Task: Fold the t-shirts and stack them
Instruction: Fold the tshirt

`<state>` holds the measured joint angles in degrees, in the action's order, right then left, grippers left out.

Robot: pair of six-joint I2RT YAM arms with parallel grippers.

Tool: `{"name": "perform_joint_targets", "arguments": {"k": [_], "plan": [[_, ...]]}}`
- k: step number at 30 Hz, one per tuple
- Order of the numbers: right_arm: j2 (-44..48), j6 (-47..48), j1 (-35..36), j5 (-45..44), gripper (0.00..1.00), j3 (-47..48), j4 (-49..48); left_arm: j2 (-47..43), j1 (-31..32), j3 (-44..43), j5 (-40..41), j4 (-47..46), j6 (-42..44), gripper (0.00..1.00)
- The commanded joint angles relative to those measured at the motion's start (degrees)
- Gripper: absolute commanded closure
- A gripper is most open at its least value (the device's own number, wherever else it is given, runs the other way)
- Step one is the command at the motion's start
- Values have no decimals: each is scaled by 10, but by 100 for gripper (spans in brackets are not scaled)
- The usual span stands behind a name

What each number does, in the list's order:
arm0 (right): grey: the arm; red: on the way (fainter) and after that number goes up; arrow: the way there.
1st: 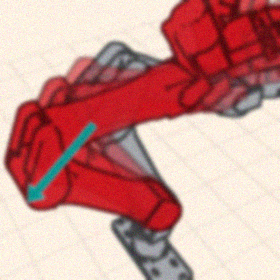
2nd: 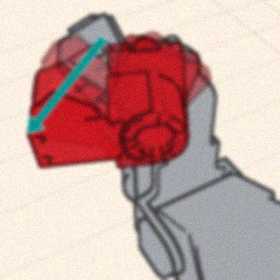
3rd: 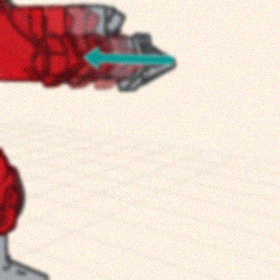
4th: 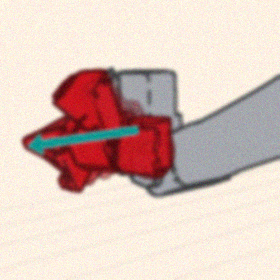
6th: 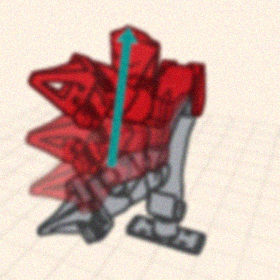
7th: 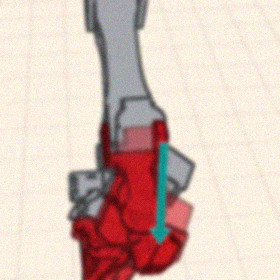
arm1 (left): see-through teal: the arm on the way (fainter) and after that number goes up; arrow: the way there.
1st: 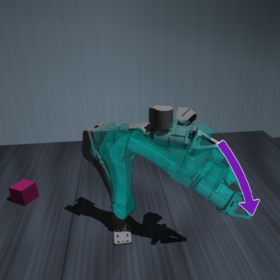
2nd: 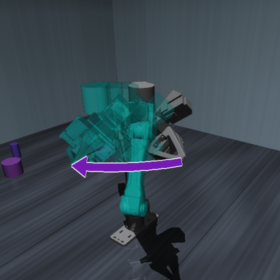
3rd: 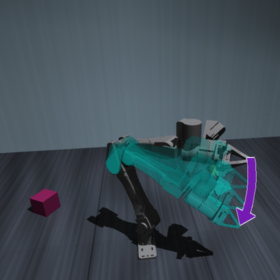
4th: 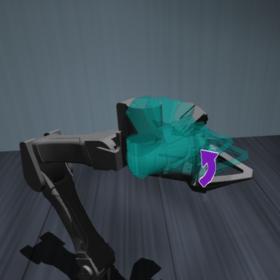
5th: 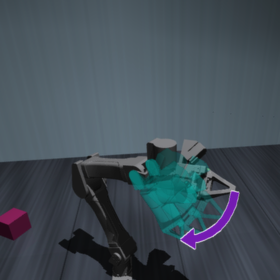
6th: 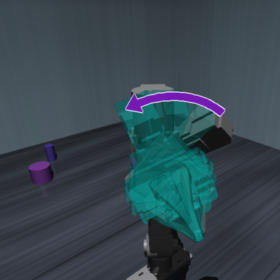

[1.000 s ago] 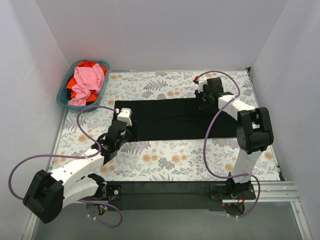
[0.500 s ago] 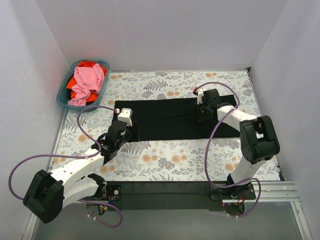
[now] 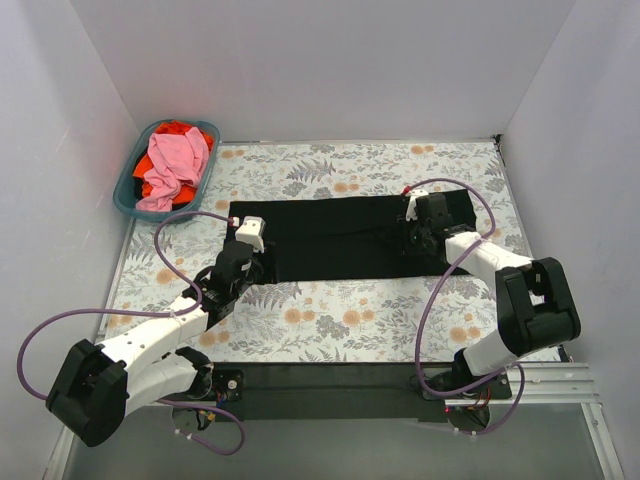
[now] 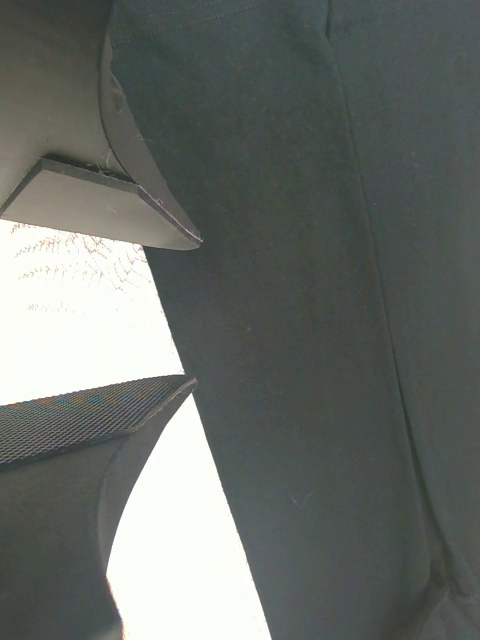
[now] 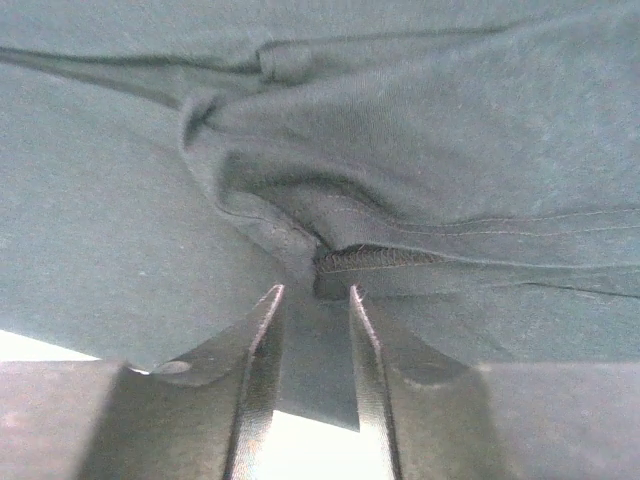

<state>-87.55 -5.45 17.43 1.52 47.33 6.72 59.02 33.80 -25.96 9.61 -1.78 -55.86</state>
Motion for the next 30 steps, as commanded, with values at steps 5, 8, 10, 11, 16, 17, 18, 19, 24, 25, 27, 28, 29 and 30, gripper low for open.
{"name": "perform_joint_targets", "arguments": {"k": [5,8,10,11,16,17,18,19,24,25,27,28,29,30], "plan": [[10,4,-6,28,56,54,-44,-15,-3,-4,2,-9,-2,48],[-24,0,-6,51,56,81,-46,-15,-4,-4,4,-9,-1,48],[-47,-6,-6,61,56,90,-48,-15,-4,-4,5,-8,0,48],[-55,-5,-6,66,57,91,-49,-15,-3,-5,6,-7,0,48],[-76,-20,-4,108,63,71,-48,-15,-4,-6,3,-6,1,48],[-75,-25,-2,113,64,65,-48,-14,-4,-7,3,-6,0,48],[-72,-28,1,123,66,59,-48,-14,-3,-6,4,-5,1,48],[-64,-32,4,127,66,48,-47,-14,-4,-6,3,-5,1,48],[-46,-69,24,146,66,23,-37,-14,-3,-8,2,-4,0,48],[-44,-72,26,153,66,21,-36,-15,-4,-8,1,-4,0,48],[-46,-76,33,176,65,21,-34,-15,-4,-8,1,-4,0,48],[-46,-75,35,182,65,22,-31,-14,-4,-7,1,-3,0,48],[-46,-72,37,184,65,25,-29,-15,-3,-7,1,-3,0,48],[-42,-67,37,178,64,33,-24,-15,-4,-7,1,-3,0,48]]}}
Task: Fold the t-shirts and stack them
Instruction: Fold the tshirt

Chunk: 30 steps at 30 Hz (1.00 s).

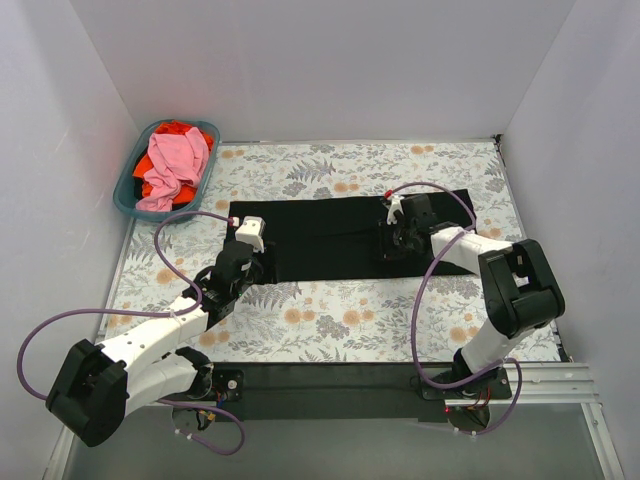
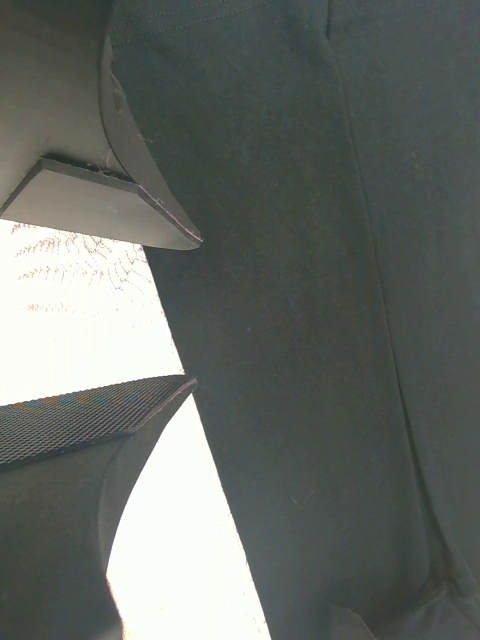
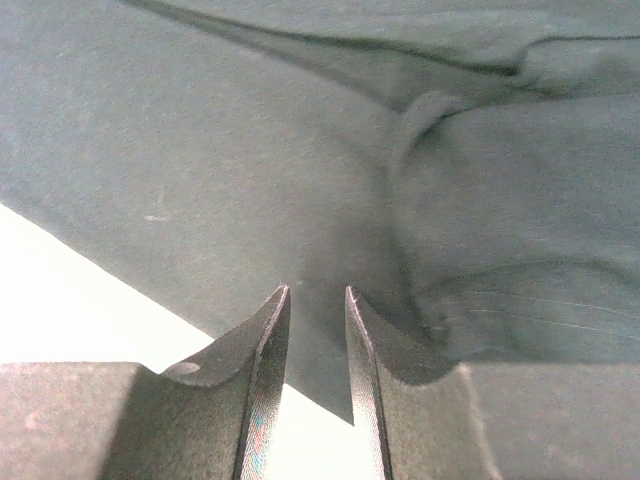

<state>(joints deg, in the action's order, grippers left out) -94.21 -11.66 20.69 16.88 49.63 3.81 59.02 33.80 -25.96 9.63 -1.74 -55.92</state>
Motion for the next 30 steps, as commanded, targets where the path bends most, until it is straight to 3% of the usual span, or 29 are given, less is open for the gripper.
{"name": "perform_joint_targets", "arguments": {"k": [1,6,10,20,30], "plan": [[35,1,3,16,65,15,14,-15,-3,-7,1,-4,0,48],[69,33,-4,-87,64,49,39,-15,-4,-8,5,-3,-1,48],[64,43,-14,-109,65,56,40,-16,-3,-9,5,-2,0,48],[16,25,-9,-65,67,0,25,-16,-4,-8,6,-1,0,48],[64,8,0,-30,67,-36,30,-17,-4,-9,6,0,-6,48]]}}
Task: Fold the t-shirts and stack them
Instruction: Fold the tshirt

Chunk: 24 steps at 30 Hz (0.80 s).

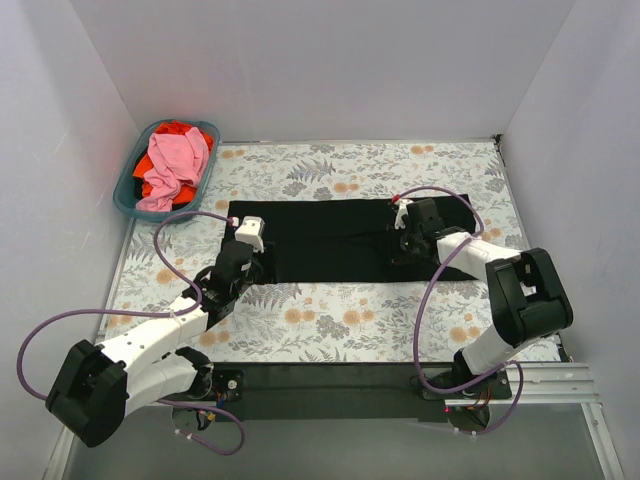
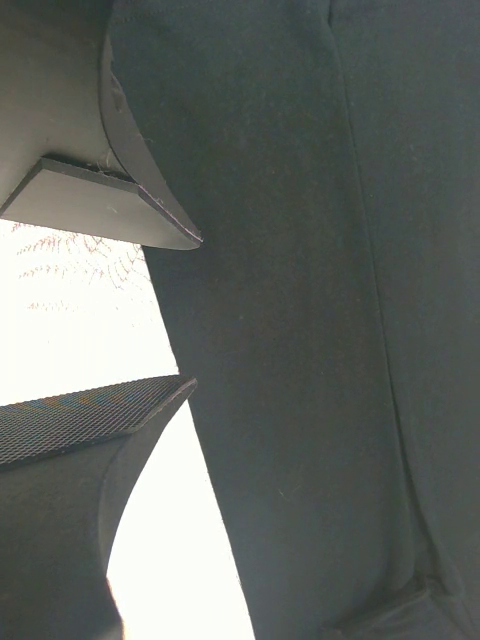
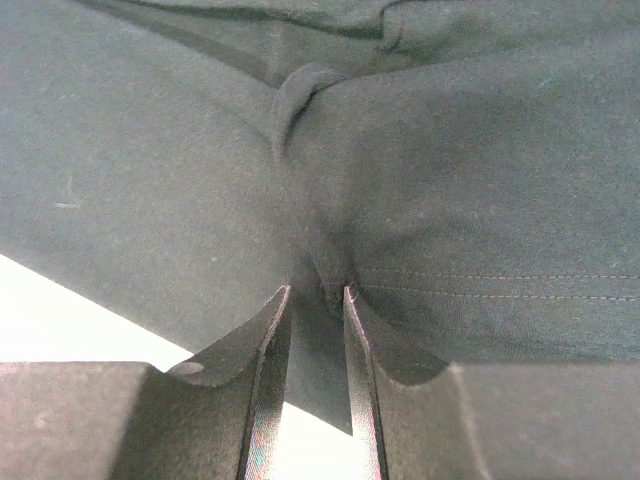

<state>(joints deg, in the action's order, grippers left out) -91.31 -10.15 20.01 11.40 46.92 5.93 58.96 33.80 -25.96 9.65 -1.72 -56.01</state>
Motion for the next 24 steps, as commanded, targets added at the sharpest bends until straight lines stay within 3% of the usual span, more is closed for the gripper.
{"name": "perform_joint_targets", "arguments": {"k": [1,7,9,17,24], "plan": [[42,-4,6,19,67,-6,15,-17,-3,-9,12,0,-13,48],[106,-34,-32,-33,63,1,25,-7,-4,-30,62,-4,-44,48],[132,-67,-50,-39,55,-9,24,10,-8,-58,77,-5,-45,48],[212,-151,-165,-26,47,-112,12,216,-39,-232,150,48,-44,53],[225,-182,-222,-7,48,-170,-16,381,-96,-357,100,58,-41,53]]}}
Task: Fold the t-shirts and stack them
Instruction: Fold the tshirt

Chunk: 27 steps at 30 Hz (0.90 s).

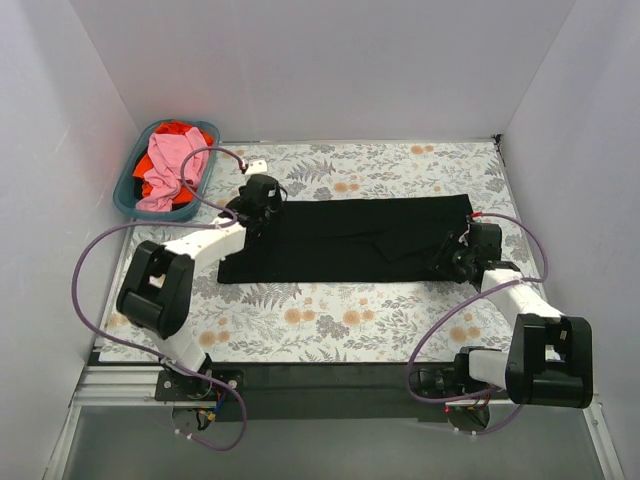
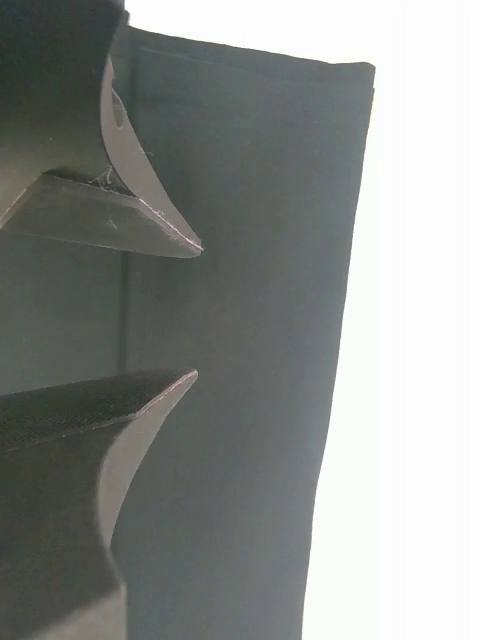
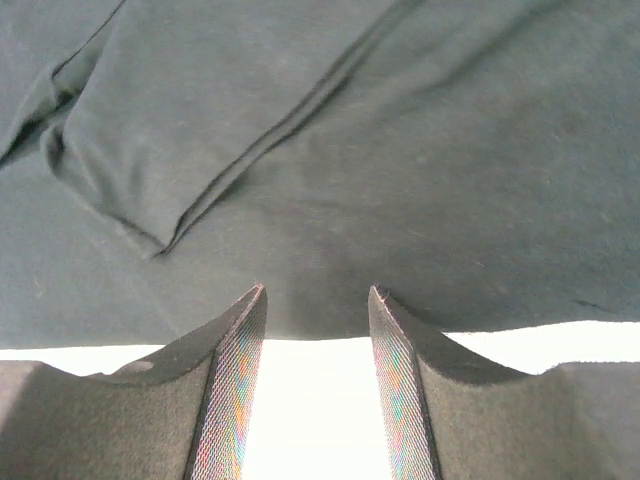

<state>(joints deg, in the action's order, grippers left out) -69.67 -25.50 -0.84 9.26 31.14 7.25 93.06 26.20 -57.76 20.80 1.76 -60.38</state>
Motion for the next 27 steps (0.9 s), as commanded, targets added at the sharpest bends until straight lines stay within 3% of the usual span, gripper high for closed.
{"name": "perform_joint_targets", "arguments": {"k": [1,13,16,22,24,27], "plan": [[5,-40,-19,17,48,-16,-43,58,-24,-66,-17,32,4,53],[-135,-74,-26,30,48,2,-142,237,-61,-183,-32,114,-11,58],[-198,-54,-27,38,48,53,-141,233,-69,-165,-52,136,-47,70],[-330,-13,-34,50,48,185,-105,220,-71,-118,-99,231,-111,75],[-378,-1,-34,64,48,225,-94,200,-70,-96,-129,253,-133,81],[-444,21,-33,89,48,320,-47,148,-69,-21,-235,274,-157,85]]}}
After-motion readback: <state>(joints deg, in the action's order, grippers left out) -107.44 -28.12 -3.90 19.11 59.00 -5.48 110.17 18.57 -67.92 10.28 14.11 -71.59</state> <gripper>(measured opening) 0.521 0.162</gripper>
